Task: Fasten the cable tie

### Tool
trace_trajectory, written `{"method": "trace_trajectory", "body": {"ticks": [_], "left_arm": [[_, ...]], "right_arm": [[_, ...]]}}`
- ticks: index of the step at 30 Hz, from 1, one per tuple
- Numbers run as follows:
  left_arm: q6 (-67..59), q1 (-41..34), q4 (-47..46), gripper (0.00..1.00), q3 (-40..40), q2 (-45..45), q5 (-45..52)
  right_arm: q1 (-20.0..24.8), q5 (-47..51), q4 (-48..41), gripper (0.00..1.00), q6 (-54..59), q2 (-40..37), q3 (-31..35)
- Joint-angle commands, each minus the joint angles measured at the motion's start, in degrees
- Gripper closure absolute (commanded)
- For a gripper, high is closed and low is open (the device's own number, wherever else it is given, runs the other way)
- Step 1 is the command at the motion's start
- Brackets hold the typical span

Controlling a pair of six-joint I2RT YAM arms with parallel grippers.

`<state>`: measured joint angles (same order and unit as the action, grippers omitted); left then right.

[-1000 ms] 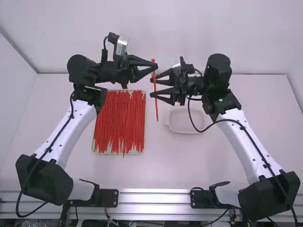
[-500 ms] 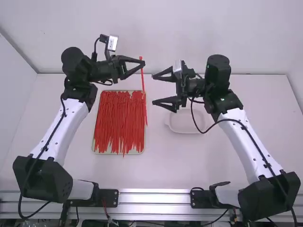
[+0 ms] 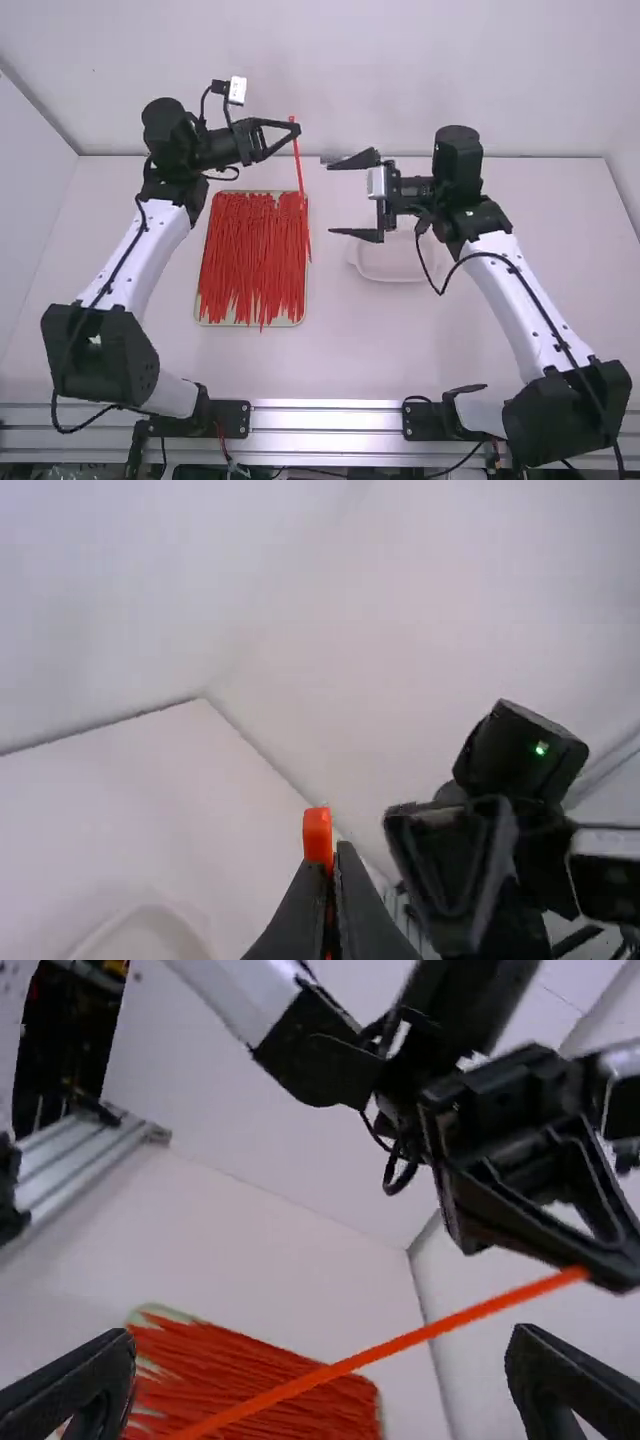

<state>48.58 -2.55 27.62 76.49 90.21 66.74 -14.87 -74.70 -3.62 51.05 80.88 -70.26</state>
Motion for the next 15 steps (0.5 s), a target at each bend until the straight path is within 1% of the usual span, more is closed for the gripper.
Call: {"method": "trace_trajectory", "body": {"ticks": [1, 7, 15], "left_arm": [[2.10, 0.59, 0.55, 0.99, 0.00, 1.25, -0.17], [3.98, 2.29, 1.64, 0.99, 0.00, 3.23, 1.33], [4.02, 2.47, -0.96, 0.99, 0.00, 5.11, 1.33]], "right_arm": [[-0.04, -1.70, 0.11, 0.02, 11.32, 0.13, 1.55], [0.72, -4.48, 0.13, 0.02, 21.55, 0.13, 4.22], [2.56, -9.44, 0.13, 0.02, 33.31, 0.13, 7.61]]}}
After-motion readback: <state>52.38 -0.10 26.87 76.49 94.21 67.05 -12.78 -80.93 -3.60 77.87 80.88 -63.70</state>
